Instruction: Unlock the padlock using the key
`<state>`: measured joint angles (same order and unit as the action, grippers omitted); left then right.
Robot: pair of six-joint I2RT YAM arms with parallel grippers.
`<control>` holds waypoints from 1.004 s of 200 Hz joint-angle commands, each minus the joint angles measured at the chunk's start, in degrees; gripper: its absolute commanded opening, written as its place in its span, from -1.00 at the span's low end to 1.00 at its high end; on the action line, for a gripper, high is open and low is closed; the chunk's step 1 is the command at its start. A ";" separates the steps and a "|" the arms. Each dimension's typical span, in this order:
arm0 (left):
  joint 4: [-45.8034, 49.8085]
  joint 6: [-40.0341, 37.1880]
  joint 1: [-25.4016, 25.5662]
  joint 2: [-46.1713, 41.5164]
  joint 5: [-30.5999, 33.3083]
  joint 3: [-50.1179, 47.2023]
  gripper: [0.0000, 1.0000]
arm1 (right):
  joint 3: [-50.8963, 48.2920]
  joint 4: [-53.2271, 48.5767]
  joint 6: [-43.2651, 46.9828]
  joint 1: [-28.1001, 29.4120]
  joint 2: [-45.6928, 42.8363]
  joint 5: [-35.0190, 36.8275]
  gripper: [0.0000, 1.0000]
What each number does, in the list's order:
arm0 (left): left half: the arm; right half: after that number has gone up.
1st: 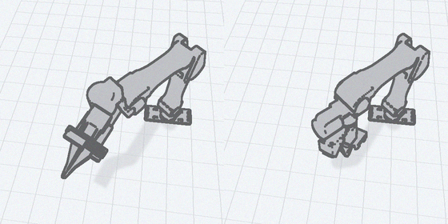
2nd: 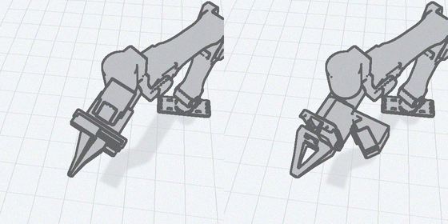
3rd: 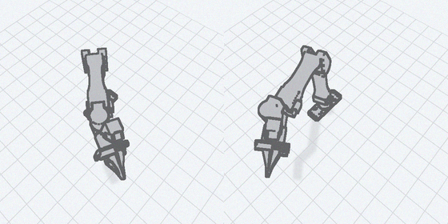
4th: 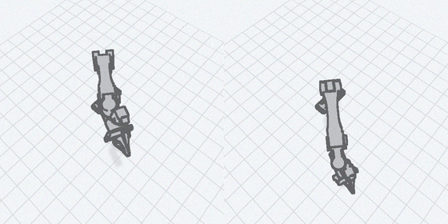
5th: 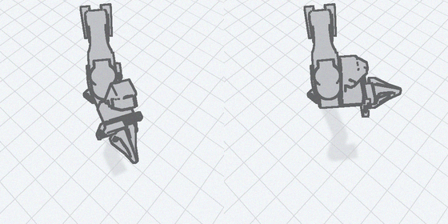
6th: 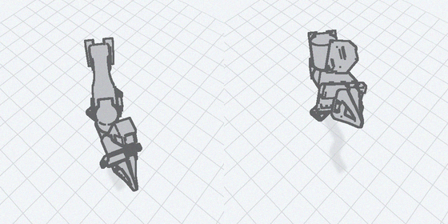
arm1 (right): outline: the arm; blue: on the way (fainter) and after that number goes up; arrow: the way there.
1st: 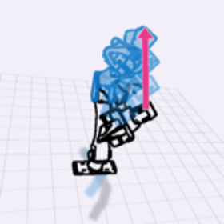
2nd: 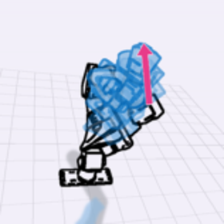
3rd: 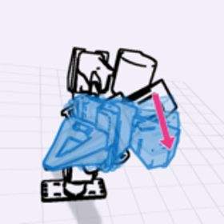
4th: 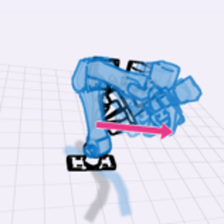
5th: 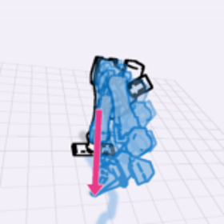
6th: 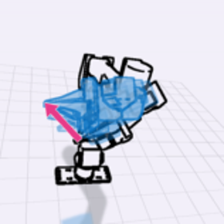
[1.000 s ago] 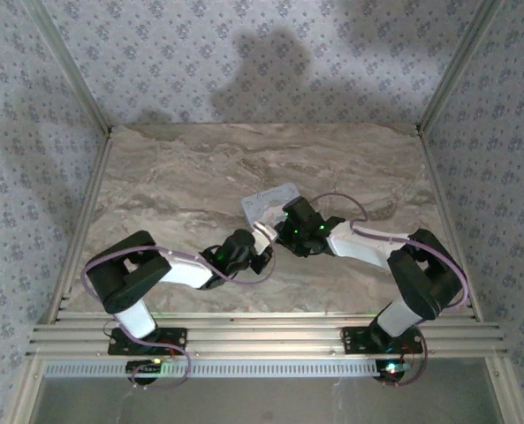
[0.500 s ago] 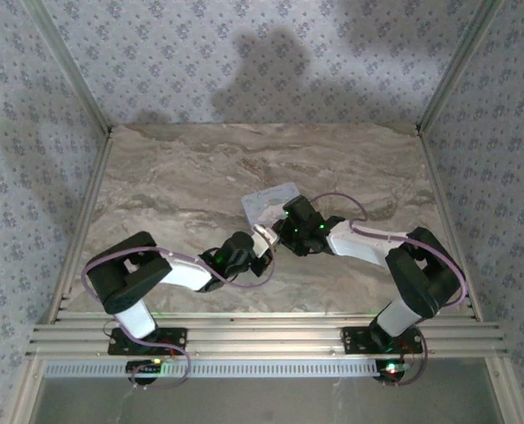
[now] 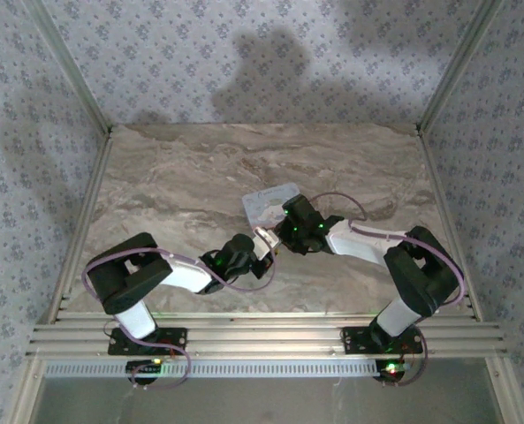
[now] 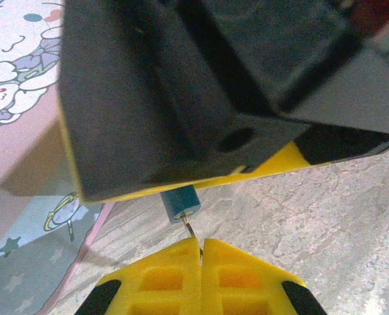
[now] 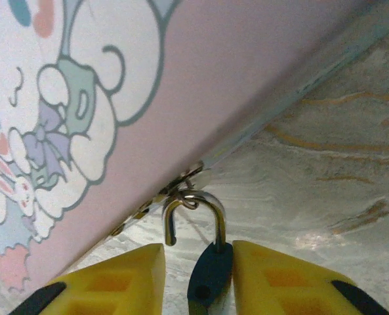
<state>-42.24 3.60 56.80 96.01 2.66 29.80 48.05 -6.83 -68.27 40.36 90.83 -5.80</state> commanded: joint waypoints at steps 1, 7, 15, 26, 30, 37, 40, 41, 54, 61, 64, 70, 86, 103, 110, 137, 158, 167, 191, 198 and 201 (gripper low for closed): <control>-0.76 -1.05 0.95 -1.52 -1.07 -0.45 -1.00 | 1.52 1.01 -0.32 -0.37 0.84 -0.08 -0.59; -0.75 -1.10 0.95 -1.52 -1.03 -0.45 -1.00 | 1.52 0.92 -0.29 -0.37 0.81 -0.11 -0.67; -0.67 -1.08 0.95 -1.52 -1.00 -0.45 -1.00 | 1.45 0.93 -0.24 -0.40 0.67 -0.10 -0.77; -0.52 -1.07 0.97 -1.52 -0.99 -0.30 -1.00 | 1.34 0.75 -0.24 -0.37 0.44 -0.22 -0.85; -0.48 -1.09 0.93 -1.57 -0.98 -0.36 -1.00 | 1.39 0.61 -0.16 -0.41 0.34 -0.19 -0.87; -0.39 -1.05 0.99 -1.61 -0.88 -0.36 -1.00 | 1.35 0.39 -0.11 -0.42 0.21 -0.20 -0.89; -0.41 -1.07 1.00 -1.61 -0.82 -0.36 -1.00 | 1.34 0.27 -0.10 -0.44 0.09 -0.18 -0.90; -0.40 -1.10 0.97 -1.61 -0.81 -0.36 -1.00 | 1.34 0.25 -0.06 -0.45 0.07 -0.17 -0.90; -0.17 -1.21 0.95 -1.61 -0.64 -0.19 -1.00 | 1.32 -0.03 0.01 -0.46 -0.37 -0.17 -0.96; -0.06 -1.17 0.95 -1.61 -0.49 -0.14 -1.00 | 1.30 -0.11 0.10 -0.54 -0.58 -0.17 -1.00; -0.04 -1.12 0.95 -1.61 -0.54 -0.10 -1.00 | 1.30 -0.17 0.14 -0.52 -0.72 -0.20 -1.00; 0.13 -1.08 0.95 -1.57 -0.46 0.04 -1.00 | 1.33 -0.19 0.30 -0.54 -0.95 -0.26 -1.00; 1.12 -0.89 0.90 -1.61 -0.14 0.56 -1.00 | 1.39 -0.55 0.62 -0.55 -1.80 -0.11 -1.00; 2.10 -0.61 0.93 -2.00 0.15 0.86 -0.78 | 1.36 -0.72 0.77 -0.76 -2.86 0.36 -1.00; 2.64 -0.30 0.86 -2.26 0.37 0.95 -0.64 | 1.35 -0.94 0.84 -0.72 -3.27 0.69 -1.00; 3.36 0.66 0.25 -3.85 0.17 0.32 -0.52 | 0.98 -1.27 0.67 -0.95 -4.10 1.75 -1.00; 3.94 1.33 -0.36 -5.51 0.07 -0.50 -0.43 | -0.08 -0.34 -0.27 -1.14 -4.47 2.26 -1.00; 4.26 1.61 -0.66 -6.27 -0.17 -0.86 -0.41 | -0.38 0.19 -0.58 -1.32 -4.50 2.29 -1.00; 5.10 2.02 -1.40 -8.49 -0.25 -2.05 -0.40 | -0.43 1.12 -1.14 -1.38 -4.56 2.32 -1.00; 5.23 2.12 -1.59 -9.08 -0.19 -2.42 -0.39 | -0.50 1.43 -1.33 -1.32 -4.65 2.46 -1.00; 5.27 2.16 -1.66 -9.42 -0.16 -2.60 -0.39 | -0.49 1.43 -1.49 -1.33 -4.69 2.58 -1.00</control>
<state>-38.30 4.62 55.90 89.38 2.81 28.47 47.81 -6.87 -68.34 39.38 87.61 -5.13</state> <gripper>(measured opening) 0.300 0.093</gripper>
